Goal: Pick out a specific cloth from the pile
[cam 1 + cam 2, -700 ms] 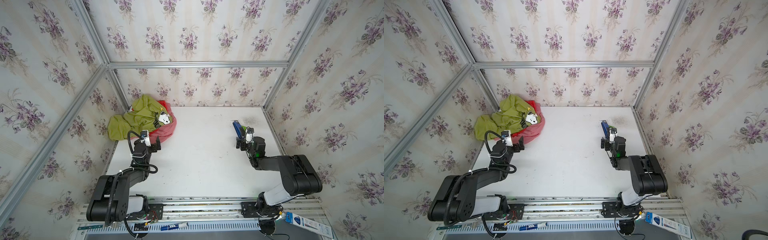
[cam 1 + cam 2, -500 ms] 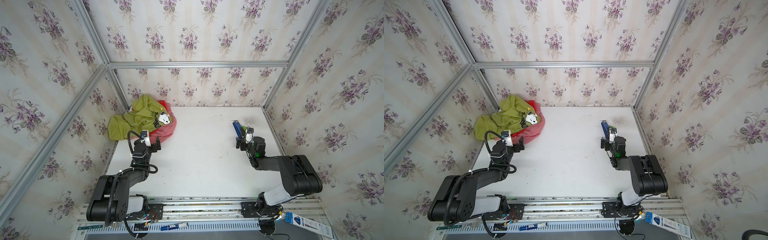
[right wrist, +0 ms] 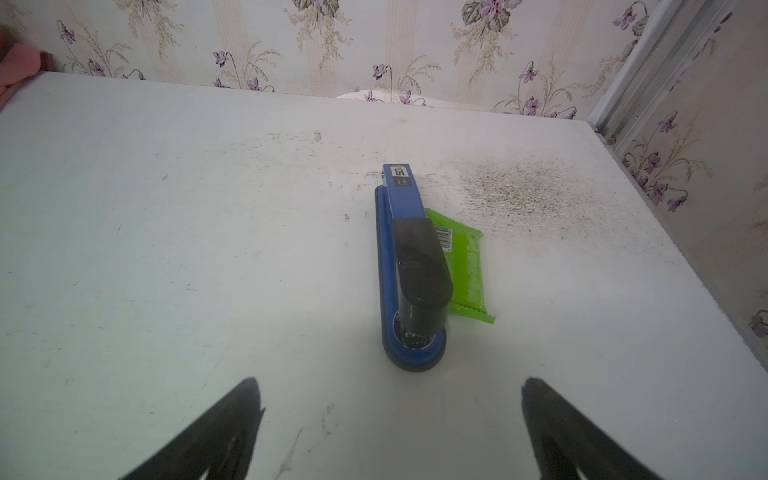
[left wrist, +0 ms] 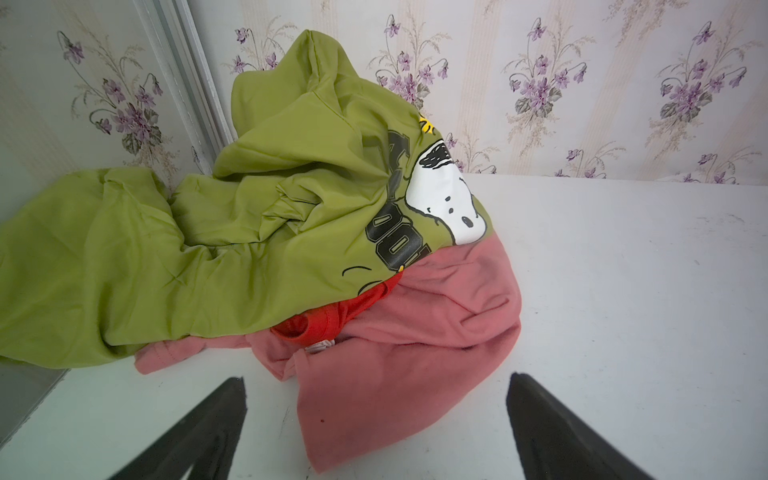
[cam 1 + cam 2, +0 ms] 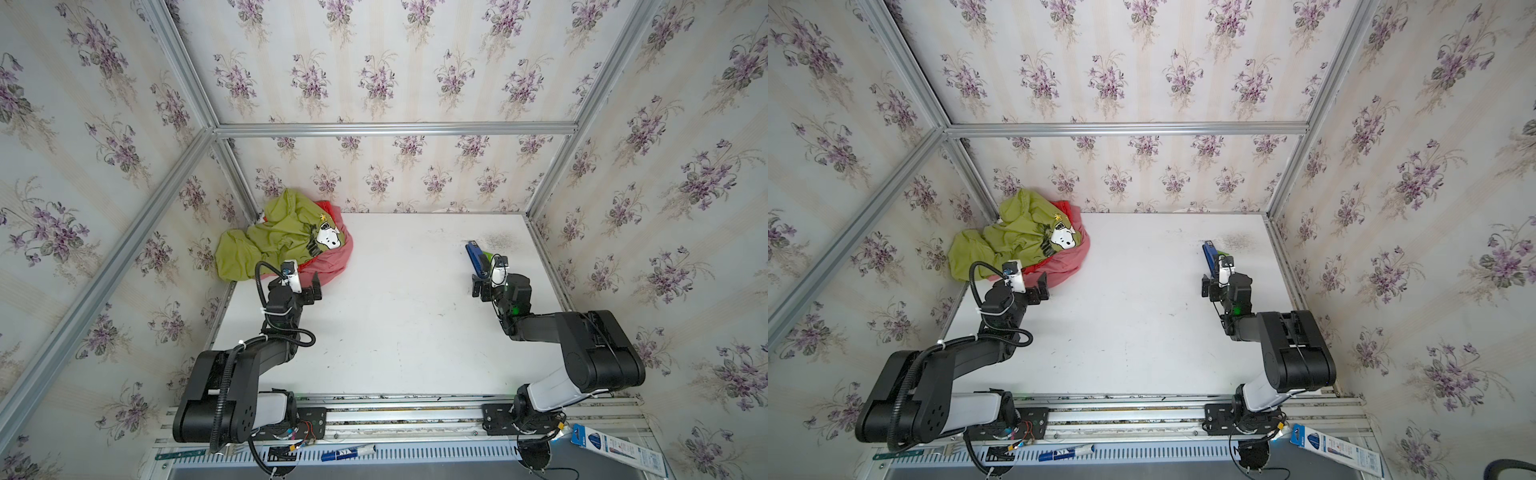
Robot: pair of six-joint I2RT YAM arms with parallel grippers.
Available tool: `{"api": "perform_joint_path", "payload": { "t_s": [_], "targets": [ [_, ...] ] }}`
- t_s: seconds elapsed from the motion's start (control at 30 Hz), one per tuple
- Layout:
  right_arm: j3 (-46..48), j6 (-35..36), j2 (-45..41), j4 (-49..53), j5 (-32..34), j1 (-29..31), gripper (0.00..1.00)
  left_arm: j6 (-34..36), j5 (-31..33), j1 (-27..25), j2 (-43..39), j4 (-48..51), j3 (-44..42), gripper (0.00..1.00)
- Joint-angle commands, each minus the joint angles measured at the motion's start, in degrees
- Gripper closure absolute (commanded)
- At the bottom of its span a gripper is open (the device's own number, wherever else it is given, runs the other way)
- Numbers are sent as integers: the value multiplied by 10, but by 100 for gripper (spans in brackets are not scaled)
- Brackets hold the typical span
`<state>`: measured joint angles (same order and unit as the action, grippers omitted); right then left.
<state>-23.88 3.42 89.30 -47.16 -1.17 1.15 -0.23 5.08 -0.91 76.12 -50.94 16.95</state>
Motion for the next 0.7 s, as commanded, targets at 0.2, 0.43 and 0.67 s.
{"api": "perform_joint_path", "payload": {
  "t_s": [0.2, 0.43, 0.67],
  "targets": [
    [6, -3, -5, -23, -1, 0, 0, 3, 0, 0, -1, -11, 1, 0],
    [10, -3, -7, -29, -1, 0, 0, 5, 4, -2, -4, -15, -3, 0],
    [11, -3, -8, -31, -1, -1, 0, 5, 4, -2, -5, -18, -5, 0]
  ]
}}
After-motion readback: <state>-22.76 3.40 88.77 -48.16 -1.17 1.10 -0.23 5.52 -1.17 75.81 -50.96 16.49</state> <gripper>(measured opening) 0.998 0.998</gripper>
